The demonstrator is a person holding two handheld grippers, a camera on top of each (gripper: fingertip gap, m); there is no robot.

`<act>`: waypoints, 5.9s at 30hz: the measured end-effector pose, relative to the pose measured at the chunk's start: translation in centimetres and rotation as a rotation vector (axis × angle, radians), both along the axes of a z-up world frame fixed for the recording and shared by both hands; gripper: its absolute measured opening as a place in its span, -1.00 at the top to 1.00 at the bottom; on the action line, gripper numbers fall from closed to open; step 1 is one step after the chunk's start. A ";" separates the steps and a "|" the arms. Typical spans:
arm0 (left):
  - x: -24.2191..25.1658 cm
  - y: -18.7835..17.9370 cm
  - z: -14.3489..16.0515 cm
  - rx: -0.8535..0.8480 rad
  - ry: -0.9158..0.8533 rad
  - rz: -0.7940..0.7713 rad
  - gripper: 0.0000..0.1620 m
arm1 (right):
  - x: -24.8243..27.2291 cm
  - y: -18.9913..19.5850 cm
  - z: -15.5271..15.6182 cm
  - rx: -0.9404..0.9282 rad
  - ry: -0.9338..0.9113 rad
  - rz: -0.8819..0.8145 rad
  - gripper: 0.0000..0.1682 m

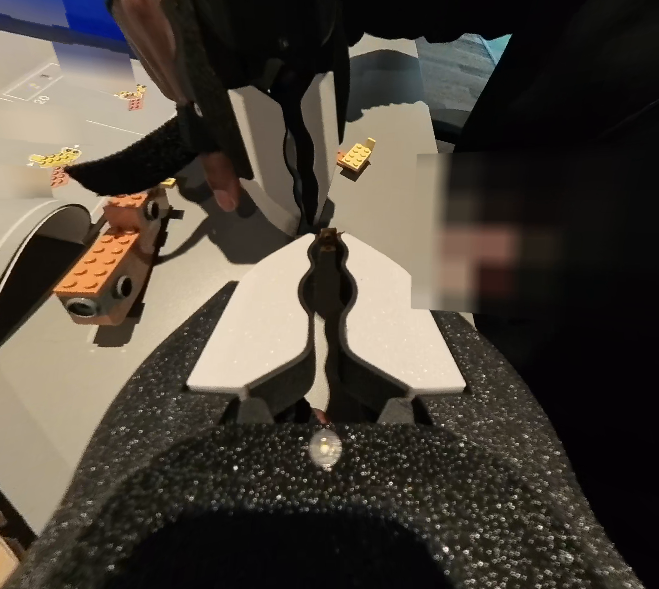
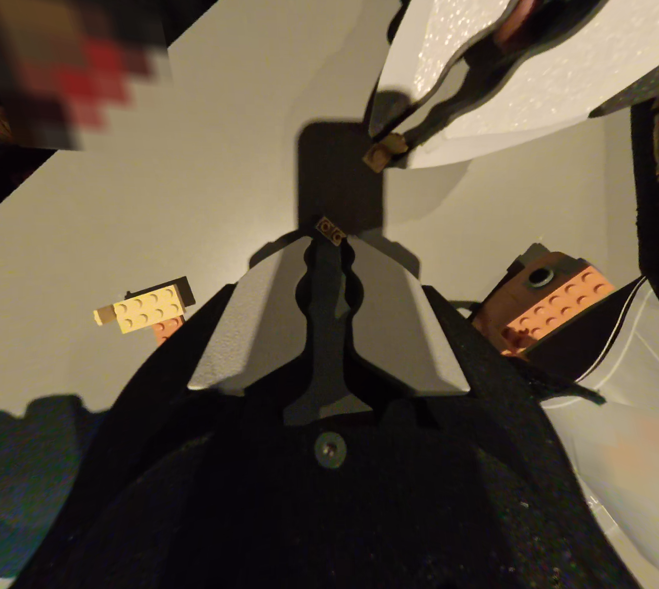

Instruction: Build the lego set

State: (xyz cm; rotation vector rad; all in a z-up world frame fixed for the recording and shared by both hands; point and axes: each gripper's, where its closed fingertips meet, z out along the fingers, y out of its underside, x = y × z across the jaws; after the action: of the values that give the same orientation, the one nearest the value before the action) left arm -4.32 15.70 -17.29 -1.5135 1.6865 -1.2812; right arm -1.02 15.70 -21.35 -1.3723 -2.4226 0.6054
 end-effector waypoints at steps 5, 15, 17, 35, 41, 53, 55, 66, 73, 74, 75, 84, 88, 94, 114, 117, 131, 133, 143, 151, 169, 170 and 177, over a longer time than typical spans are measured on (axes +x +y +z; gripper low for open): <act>0.0 -0.1 0.1 -0.004 -0.006 -0.007 0.91 | -0.3 0.1 -0.1 -0.007 0.003 -0.005 0.85; -0.1 0.1 0.2 -0.002 -0.017 0.003 0.91 | 0.8 1.1 -0.6 -0.038 -0.043 -0.400 0.74; -0.1 0.0 0.2 -0.003 -0.017 0.001 0.91 | 0.7 0.2 -0.4 -0.096 0.002 -0.505 0.65; 0.1 0.2 -0.1 -0.020 0.006 0.005 0.91 | -0.7 0.3 -0.6 -0.174 0.217 -0.711 0.77; 0.4 0.1 -0.3 -0.017 0.018 0.001 0.91 | -1.0 -0.1 -0.6 -0.140 0.225 -0.689 0.80; 1.9 -0.3 0.0 0.016 -0.008 -0.002 0.91 | -0.8 0.5 2.6 -0.063 0.370 -0.699 0.81; 2.2 -0.3 0.0 0.024 -0.015 0.004 0.91 | -0.7 0.5 2.9 -0.042 0.388 -0.695 0.81; 2.6 -0.1 0.4 0.072 -0.044 0.018 0.91 | -1.0 0.7 3.8 -0.021 0.448 -0.711 0.81; 2.6 0.2 0.6 0.100 -0.065 0.038 0.91 | -1.1 1.1 3.9 -0.036 0.476 -0.734 0.81; 2.6 0.3 0.7 0.101 -0.069 0.040 0.91 | -1.1 1.1 4.0 -0.036 0.479 -0.736 0.81; 2.6 0.3 0.7 0.101 -0.072 0.041 0.91 | -1.1 1.2 4.0 -0.035 0.482 -0.738 0.82; 2.7 0.8 1.6 0.097 -0.134 0.063 0.91 | -1.1 1.6 4.9 -0.055 0.538 -0.767 0.81; 2.8 1.0 2.1 0.084 -0.166 0.077 0.91 | -1.1 1.7 5.3 -0.068 0.563 -0.778 0.81; 2.9 1.2 2.4 0.084 -0.184 0.092 0.91 | -1.2 1.7 5.5 -0.066 0.576 -0.781 0.81; 2.8 1.1 2.3 0.107 -0.180 0.083 0.91 | -1.2 1.8 5.8 -0.042 0.599 -0.783 0.81; 2.8 1.1 2.3 0.118 -0.182 0.085 0.91 | -1.2 1.8 5.8 -0.040 0.601 -0.781 0.81; 2.8 1.0 2.6 0.142 -0.201 0.082 0.89 | -1.3 1.7 5.9 -0.029 0.609 -0.776 0.81; 2.8 1.0 2.7 0.141 -0.202 0.082 0.89 | -1.3 1.7 6.0 -0.029 0.611 -0.775 0.81; 2.8 0.9 2.5 0.139 -0.195 0.080 0.91 | -1.3 1.7 6.0 -0.034 0.612 -0.774 0.81; 2.1 2.6 2.4 0.141 -0.174 0.161 0.86 | -0.6 1.7 5.0 -0.045 0.536 -0.777 0.81; 2.4 0.2 1.8 0.690 -0.206 0.009 0.84 | -1.1 -0.1 5.7 -0.192 0.544 -0.710 0.81; 2.4 0.0 2.1 0.713 -0.226 0.006 0.85 | -1.2 -0.2 5.7 -0.201 0.545 -0.706 0.81; 2.4 -0.4 2.2 0.861 -0.241 -0.028 0.85 | -1.3 -0.8 6.2 -0.273 0.558 -0.682 0.80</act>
State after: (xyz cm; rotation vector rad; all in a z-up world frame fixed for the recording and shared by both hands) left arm -1.95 15.31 -15.12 -0.7868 1.7523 -0.5627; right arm -2.27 14.87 -15.20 -1.7140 -1.3628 0.9771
